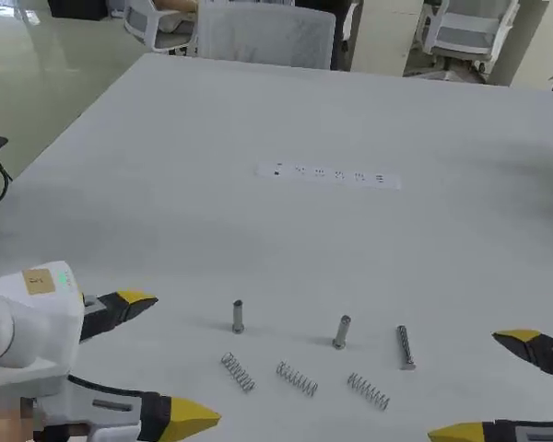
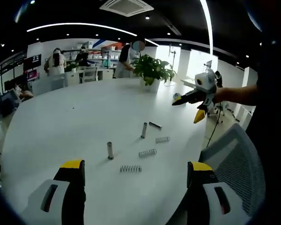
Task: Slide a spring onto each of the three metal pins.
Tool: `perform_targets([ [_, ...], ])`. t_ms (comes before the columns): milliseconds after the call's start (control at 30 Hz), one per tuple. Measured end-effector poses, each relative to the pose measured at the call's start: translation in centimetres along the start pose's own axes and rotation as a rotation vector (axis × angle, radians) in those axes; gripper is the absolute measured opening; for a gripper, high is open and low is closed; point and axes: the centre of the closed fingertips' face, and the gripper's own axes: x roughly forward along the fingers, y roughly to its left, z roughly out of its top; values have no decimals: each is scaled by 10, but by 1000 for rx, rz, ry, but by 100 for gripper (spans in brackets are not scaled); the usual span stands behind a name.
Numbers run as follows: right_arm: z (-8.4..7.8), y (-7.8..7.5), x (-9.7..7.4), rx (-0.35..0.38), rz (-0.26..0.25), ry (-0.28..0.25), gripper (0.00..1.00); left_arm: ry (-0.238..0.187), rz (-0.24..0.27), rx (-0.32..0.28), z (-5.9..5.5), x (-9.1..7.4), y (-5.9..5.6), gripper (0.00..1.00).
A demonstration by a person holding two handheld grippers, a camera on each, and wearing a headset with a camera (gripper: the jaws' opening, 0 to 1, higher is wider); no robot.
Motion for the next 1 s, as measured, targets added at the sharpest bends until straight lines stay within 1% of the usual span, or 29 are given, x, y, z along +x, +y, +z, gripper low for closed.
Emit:
perform_targets([
  [100, -1, 1, 0, -2, 3, 7, 94, 8, -18, 1, -2, 1, -5, 84],
  [133, -1, 1, 1, -4, 4, 8, 94, 9, -17, 3, -2, 1, -6, 85],
  [200, -2, 2, 1, -11, 6, 14, 94, 4, 4, 9, -2, 1, -2, 89],
  [300, -3, 1, 1, -19, 2, 16, 93, 7, 2, -4, -3, 1, 0, 87],
  [467, -4, 1, 1, -17, 1, 15, 93, 13, 2, -1, -5, 0, 0, 86],
  [600, -4, 2, 1, -12, 0, 14, 92, 7, 19, -7, -4, 0, 4, 89],
  [767, -3, 2, 0, -8, -2, 10, 92, 5, 19, -10, -5, 0, 5, 90],
  [900, -3, 4, 0, -6, 1, 9, 92, -17, 7, -1, -1, 1, 3, 94],
  [1000, -2, 4, 0, -7, 1, 5, 92, -29, -8, 24, 2, 1, 3, 96],
])
